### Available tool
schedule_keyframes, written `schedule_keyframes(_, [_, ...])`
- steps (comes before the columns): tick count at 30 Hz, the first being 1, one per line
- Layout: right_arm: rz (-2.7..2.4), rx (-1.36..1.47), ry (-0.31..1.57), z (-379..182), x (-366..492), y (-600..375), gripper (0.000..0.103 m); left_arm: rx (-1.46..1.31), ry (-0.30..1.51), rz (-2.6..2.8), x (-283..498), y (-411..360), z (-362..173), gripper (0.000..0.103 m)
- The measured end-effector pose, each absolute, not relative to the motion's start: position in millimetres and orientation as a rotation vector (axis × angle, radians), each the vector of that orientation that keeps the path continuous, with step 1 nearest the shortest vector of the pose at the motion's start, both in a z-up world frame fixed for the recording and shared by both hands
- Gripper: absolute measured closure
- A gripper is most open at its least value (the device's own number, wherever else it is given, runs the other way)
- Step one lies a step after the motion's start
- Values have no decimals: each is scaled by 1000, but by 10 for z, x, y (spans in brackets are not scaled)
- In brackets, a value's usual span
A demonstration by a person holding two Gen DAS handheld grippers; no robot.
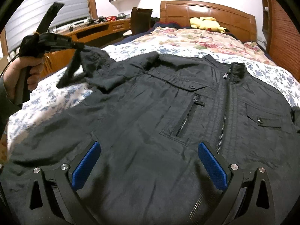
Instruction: Fold large clothes
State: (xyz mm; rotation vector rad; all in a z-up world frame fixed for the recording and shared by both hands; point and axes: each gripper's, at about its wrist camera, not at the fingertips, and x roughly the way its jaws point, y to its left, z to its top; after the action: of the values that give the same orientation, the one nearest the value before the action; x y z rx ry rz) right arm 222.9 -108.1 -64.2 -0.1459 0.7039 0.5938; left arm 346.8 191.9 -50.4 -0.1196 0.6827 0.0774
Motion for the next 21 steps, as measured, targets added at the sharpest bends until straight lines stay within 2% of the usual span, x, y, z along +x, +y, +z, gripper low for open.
schedule_keyframes(9, [485, -111, 617, -282, 1789, -1795, 0, -28, 647, -82, 3317, 804, -86, 102])
schedule_keyframes(18, [366, -99, 582, -93, 1545, -2147, 0, 14, 669, -174, 2994, 111, -181, 101])
schedule_keyframes(20, [362, -85, 586, -70, 1536, -2105, 0, 13, 670, -182, 2917, 57, -205, 96])
schedule_keyframes(21, [359, -77, 588, -53, 1526, -2093, 0, 8, 666, -193, 2832, 55, -232, 86])
